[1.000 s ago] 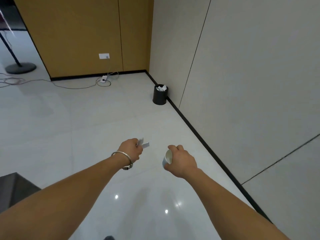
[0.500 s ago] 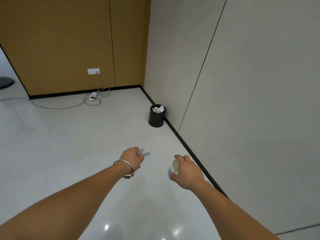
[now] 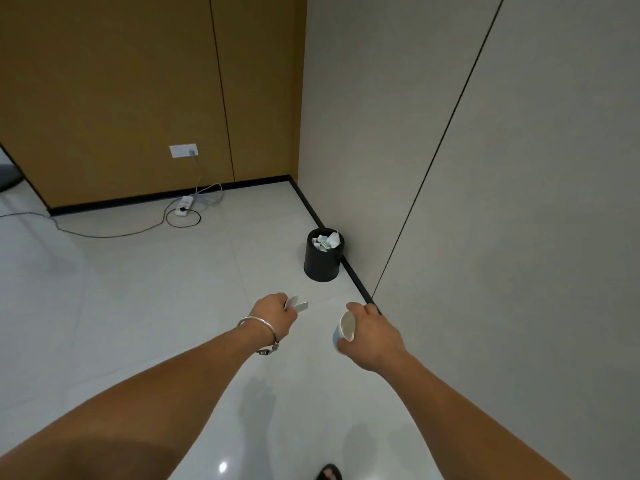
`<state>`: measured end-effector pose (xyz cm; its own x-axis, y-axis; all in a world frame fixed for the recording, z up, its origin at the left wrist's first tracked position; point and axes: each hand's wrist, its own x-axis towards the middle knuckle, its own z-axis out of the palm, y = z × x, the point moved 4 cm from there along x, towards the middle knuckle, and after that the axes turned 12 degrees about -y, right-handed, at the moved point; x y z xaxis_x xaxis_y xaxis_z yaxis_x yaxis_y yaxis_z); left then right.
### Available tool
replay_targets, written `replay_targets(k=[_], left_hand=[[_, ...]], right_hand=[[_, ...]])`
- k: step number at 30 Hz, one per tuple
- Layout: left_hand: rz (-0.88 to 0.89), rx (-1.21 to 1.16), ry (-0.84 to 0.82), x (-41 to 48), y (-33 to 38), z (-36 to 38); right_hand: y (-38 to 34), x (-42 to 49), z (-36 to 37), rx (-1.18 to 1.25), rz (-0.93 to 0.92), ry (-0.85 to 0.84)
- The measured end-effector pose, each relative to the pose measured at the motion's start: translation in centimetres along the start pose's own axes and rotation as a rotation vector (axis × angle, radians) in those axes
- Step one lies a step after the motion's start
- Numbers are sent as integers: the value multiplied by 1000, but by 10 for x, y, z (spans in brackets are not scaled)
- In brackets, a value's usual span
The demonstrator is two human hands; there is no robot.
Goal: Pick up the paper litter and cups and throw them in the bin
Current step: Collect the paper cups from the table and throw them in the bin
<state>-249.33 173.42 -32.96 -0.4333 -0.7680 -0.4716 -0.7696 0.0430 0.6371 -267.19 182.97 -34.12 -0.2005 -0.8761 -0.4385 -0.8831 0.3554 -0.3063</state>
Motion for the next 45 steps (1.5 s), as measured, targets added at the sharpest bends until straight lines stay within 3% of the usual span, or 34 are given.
replay_targets(k=[5, 21, 30, 38, 45], left_hand=[[-7, -27, 62, 85, 41, -39], [-16, -83, -59, 412, 123, -129], [-138, -22, -67, 565, 148, -159], [-306, -117, -71, 683, 129, -154], [-405, -239, -131, 812, 63, -114]], right_hand=[[17, 90, -65, -17, -34, 21], [58, 381, -204, -12, 56, -16], [84, 546, -256, -7, -19, -119], [102, 687, -267, -45, -62, -220], [115, 811, -222, -19, -40, -253]])
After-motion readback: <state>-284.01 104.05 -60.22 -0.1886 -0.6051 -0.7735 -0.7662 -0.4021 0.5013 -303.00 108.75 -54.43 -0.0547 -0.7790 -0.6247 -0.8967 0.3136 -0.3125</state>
